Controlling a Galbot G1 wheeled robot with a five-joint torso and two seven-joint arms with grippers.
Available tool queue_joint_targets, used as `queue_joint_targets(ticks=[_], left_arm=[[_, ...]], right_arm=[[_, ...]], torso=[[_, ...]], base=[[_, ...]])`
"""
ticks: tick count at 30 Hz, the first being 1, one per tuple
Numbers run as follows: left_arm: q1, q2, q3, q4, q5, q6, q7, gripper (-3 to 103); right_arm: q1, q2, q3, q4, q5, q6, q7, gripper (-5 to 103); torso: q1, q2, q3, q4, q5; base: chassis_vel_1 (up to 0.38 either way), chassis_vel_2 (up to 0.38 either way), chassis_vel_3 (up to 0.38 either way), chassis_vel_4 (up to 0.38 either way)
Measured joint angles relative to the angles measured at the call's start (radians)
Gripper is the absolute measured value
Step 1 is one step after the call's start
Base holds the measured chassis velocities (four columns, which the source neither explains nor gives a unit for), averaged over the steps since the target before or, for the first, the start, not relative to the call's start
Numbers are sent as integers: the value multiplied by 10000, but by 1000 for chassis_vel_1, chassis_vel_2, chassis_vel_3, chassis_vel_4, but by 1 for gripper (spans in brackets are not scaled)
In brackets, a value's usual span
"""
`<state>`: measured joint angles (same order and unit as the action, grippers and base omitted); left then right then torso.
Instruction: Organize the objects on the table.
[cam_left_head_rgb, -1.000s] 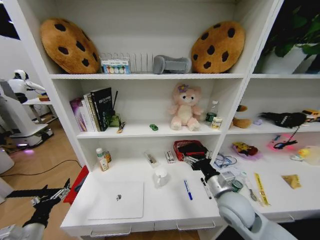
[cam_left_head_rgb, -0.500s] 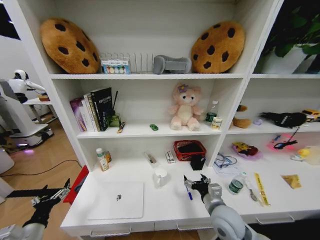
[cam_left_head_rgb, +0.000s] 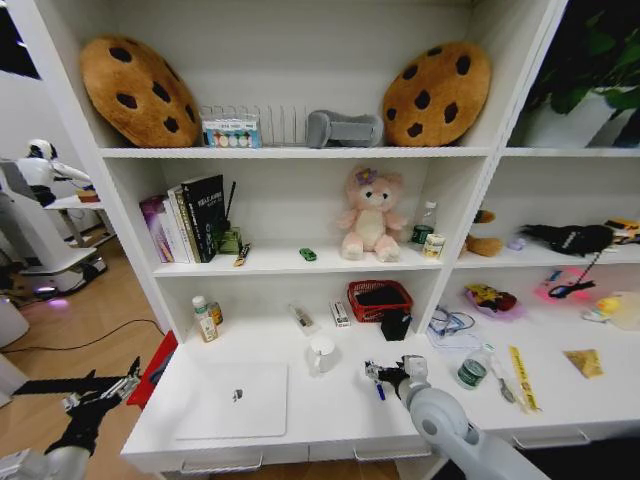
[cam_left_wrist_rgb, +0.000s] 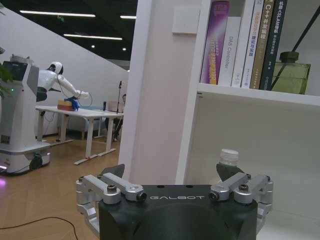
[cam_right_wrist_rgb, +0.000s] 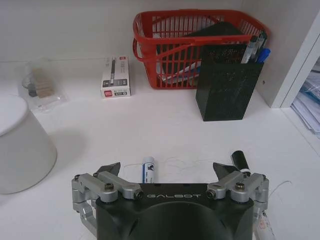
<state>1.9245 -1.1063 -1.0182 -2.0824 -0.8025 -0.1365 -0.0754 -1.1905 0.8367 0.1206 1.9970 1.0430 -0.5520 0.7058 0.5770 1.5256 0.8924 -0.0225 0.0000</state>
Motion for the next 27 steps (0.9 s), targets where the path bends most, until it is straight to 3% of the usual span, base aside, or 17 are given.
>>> queue_joint_targets(ticks=[9, 11, 13, 16, 17, 18, 20, 23, 27], left_arm=[[0, 0, 0, -1, 0, 0, 0, 100], [0, 0, 0, 0, 1, 0, 0, 100], [0, 0, 0, 0, 1, 0, 0, 100], [0, 0, 0, 0, 0, 0, 0, 100], [0, 0, 0, 0, 1, 0, 0, 100], [0, 0, 0, 0, 1, 0, 0, 100], [0, 0, 0, 0, 1, 0, 0, 100], [0, 0, 0, 0, 1, 0, 0, 100], [0, 0, 0, 0, 0, 0, 0, 100]], right_arm=[[129, 366, -287, -960, -600, 365, -752, 102], [163, 382, -324, -1008, -643, 389, -819, 98], [261, 402, -399, -1084, -707, 414, -893, 88], [330, 417, -434, -1145, -718, 423, -924, 83], [386, 430, -457, -1213, -723, 437, -962, 72], [386, 430, -457, -1213, -723, 437, -962, 72], [406, 467, -479, -1286, -743, 465, -968, 61], [404, 478, -484, -1304, -749, 476, -969, 56], [413, 507, -489, -1378, -764, 494, -986, 39]], torso=[[0, 0, 0, -1, 0], [0, 0, 0, -1, 0], [-1, 0, 0, -1, 0], [0, 0, 0, -1, 0], [-1, 0, 0, -1, 0], [-1, 0, 0, -1, 0], [0, 0, 0, -1, 1], [0, 0, 0, -1, 0], [-1, 0, 0, -1, 0]], base=[[0, 0, 0, 0], [0, 0, 0, 0], [0, 0, 0, 0], [0, 0, 0, 0], [0, 0, 0, 0], [0, 0, 0, 0], [0, 0, 0, 0], [0, 0, 0, 0], [0, 0, 0, 0]])
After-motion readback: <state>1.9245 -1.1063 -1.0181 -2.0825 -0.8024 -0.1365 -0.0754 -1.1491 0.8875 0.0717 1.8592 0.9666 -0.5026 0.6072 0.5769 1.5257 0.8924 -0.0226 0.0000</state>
